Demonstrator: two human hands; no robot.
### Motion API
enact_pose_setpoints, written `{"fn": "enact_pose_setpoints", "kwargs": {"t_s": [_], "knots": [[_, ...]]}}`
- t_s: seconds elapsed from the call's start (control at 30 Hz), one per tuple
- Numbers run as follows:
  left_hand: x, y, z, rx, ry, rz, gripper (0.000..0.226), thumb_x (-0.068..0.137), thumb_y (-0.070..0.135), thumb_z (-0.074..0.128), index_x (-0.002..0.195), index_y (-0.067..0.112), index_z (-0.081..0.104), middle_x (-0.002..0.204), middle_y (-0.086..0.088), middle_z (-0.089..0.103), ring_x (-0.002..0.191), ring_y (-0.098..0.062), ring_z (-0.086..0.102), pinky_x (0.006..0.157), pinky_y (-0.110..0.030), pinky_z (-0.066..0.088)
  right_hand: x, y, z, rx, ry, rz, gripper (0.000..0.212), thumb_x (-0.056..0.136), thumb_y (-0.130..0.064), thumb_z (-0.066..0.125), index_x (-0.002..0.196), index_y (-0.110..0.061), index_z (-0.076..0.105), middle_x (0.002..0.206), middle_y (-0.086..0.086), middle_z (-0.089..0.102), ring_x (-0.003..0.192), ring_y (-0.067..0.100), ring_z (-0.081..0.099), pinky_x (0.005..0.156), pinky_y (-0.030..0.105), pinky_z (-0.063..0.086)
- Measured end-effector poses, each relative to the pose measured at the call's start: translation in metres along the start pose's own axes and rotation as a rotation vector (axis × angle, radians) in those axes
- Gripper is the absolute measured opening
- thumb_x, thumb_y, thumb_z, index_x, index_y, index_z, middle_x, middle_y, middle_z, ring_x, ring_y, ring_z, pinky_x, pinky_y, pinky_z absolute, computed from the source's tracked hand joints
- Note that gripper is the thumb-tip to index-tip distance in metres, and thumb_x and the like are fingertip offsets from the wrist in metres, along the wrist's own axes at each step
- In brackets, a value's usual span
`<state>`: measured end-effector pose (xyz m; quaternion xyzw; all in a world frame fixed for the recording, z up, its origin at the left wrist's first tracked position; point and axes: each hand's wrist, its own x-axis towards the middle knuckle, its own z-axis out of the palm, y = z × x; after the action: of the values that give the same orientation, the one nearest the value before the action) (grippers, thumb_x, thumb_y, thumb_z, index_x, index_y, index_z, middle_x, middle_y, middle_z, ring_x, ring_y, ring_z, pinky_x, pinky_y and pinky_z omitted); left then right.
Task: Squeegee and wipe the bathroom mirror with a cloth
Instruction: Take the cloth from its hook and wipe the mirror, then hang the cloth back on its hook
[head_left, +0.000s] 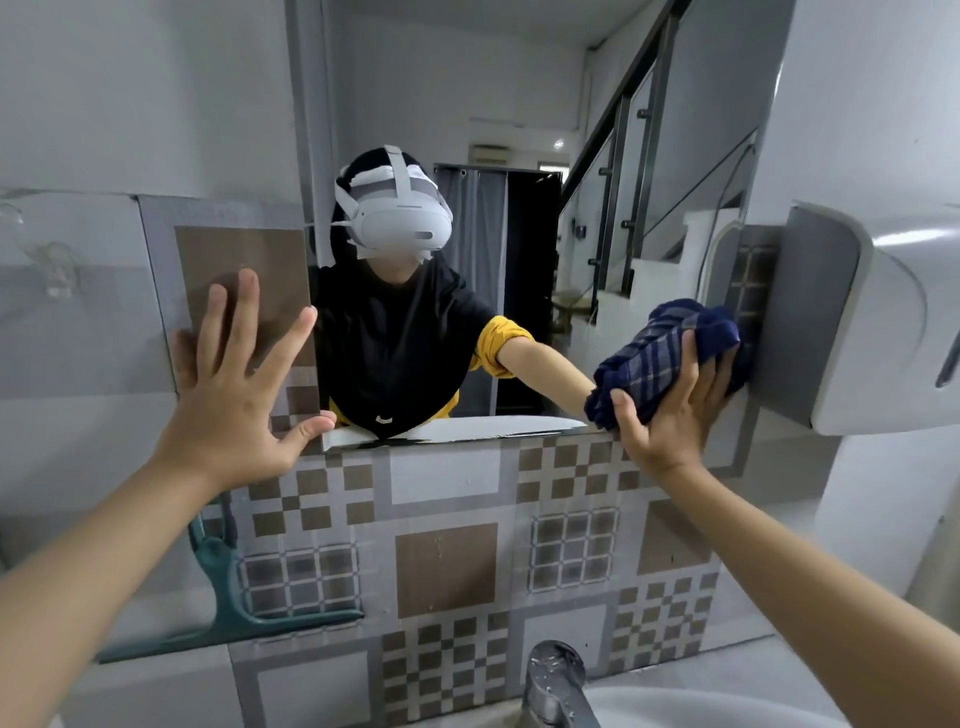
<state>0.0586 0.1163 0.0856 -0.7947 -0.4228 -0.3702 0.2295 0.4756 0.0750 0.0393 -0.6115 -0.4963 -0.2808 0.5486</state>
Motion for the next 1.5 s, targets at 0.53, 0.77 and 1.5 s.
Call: {"fn": "enact_pose_setpoints", "kwargs": {"t_s": [0.53, 0.77, 1.5], "knots": [[0.000, 0.000, -0.003, -0.048, 0.025, -0.001, 0.099, 0.069, 0.057, 0.066, 0.148, 0.035, 0.010, 0.158, -0.007, -0.017, 0.143, -0.028, -0.022, 0.109, -0.058, -0.007, -0.091, -0.152, 0.054, 0.252, -0.007, 0.061, 0.092, 0.079, -0.055, 0.056, 0.150, -0.019, 0.010, 0.159, 0.013, 0.016, 0.148, 0.022, -0.016, 0.118, 0.037, -0.004], [-0.004, -0.003, -0.023, -0.431, 0.084, -0.009, 0.066, 0.080, 0.037, 0.058, 0.141, 0.026, 0.038, 0.158, 0.003, 0.012, 0.147, -0.017, 0.000, 0.118, -0.043, 0.009, -0.116, -0.224, 0.066, 0.174, -0.113, -0.114, 0.090, 0.074, -0.055, 0.063, 0.147, -0.017, 0.027, 0.152, -0.003, 0.027, 0.149, 0.024, 0.005, 0.112, 0.067, 0.003], [-0.063, 0.031, -0.134, -1.188, 0.050, -0.376, 0.015, 0.088, 0.011, 0.059, 0.103, 0.013, 0.058, 0.098, 0.005, 0.065, 0.088, 0.000, 0.064, 0.076, -0.017, 0.053, -0.065, -0.334, -0.063, 1.172, -0.862, 0.231, 0.032, 0.095, 0.015, 0.029, 0.097, -0.015, 0.042, 0.100, 0.006, 0.063, 0.071, 0.011, 0.067, 0.066, 0.029, 0.059]]}}
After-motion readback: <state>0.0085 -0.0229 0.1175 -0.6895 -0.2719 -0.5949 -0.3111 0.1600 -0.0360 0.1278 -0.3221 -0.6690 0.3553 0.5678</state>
